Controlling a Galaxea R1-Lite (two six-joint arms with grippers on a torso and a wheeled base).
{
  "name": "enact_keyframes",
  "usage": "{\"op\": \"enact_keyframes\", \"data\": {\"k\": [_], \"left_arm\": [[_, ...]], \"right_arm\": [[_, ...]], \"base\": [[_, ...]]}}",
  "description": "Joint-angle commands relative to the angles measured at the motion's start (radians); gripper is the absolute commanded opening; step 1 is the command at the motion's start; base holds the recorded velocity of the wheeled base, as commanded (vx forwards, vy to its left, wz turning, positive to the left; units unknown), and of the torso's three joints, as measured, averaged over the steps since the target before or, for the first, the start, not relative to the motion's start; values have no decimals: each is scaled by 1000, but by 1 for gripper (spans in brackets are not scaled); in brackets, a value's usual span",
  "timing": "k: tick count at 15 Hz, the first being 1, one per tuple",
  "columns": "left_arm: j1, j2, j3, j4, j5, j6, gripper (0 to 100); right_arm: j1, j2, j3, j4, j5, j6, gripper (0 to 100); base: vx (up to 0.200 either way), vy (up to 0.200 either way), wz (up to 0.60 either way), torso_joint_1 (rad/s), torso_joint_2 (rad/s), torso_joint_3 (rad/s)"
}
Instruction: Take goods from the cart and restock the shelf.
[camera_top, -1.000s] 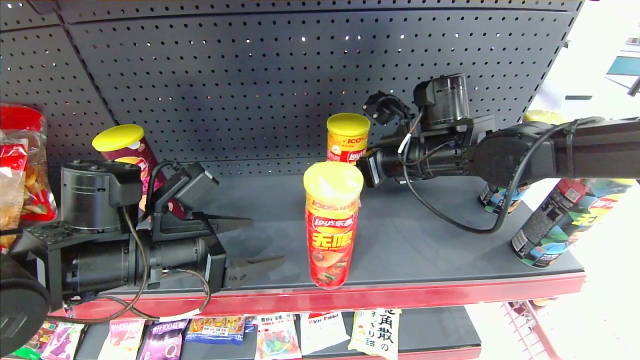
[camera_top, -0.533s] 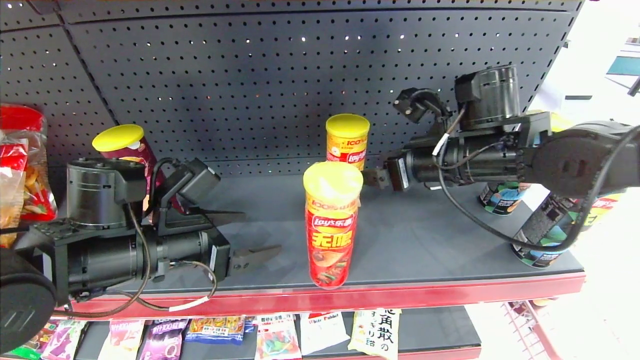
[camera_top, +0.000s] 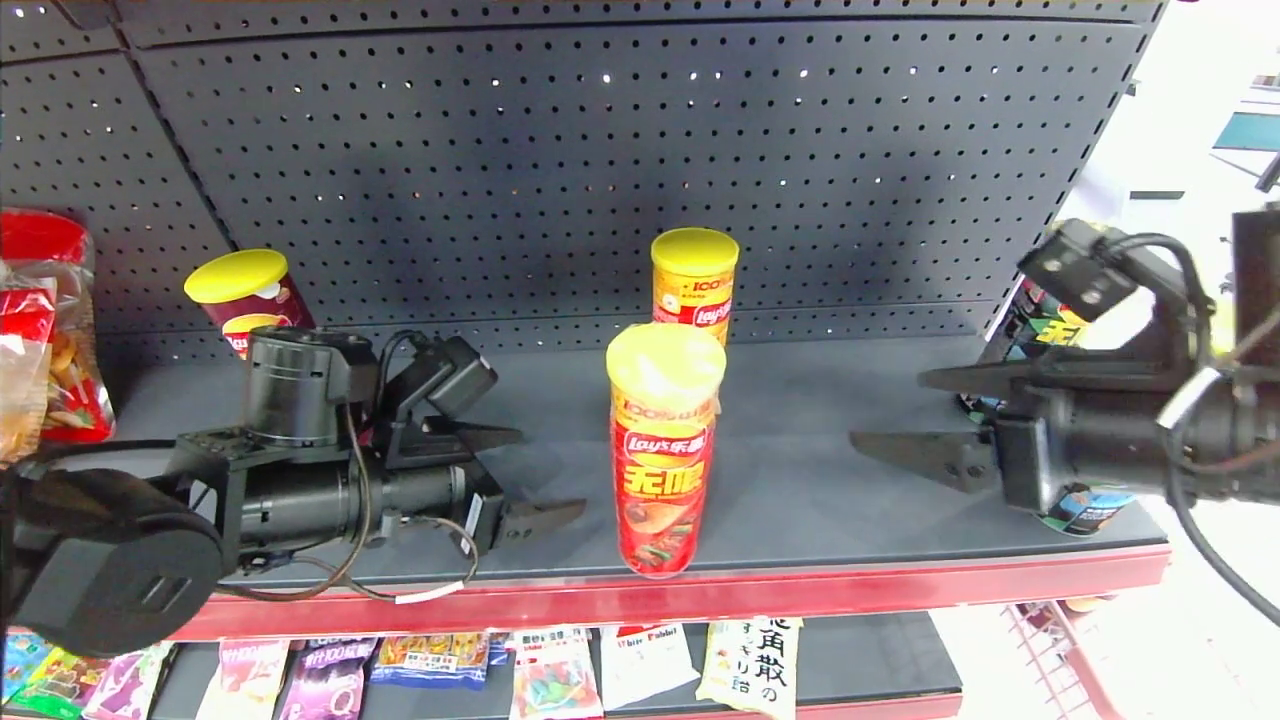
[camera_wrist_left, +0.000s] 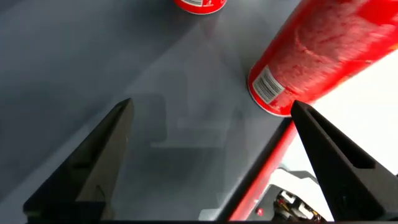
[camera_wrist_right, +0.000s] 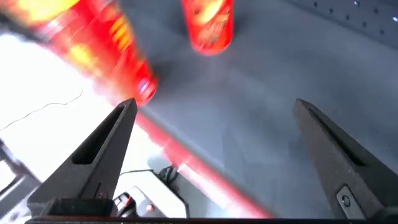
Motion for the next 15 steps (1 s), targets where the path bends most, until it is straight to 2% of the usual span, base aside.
{"op": "enact_keyframes", "data": {"k": [1, 6, 15], "left_arm": [[-6, 64, -32, 0, 1, 1, 100], [-35, 87, -38, 1, -1, 4, 100], [-55, 130, -71, 0, 1, 5, 100]], "right_arm": [[7, -244, 149, -1, 1, 15, 100], [-42, -284, 140, -1, -5, 66, 100], [-43, -290, 140, -1, -6, 66, 100]], "base": [[0, 0, 0, 0, 0, 0], [0, 0, 0, 0, 0, 0], [0, 0, 0, 0, 0, 0]]}}
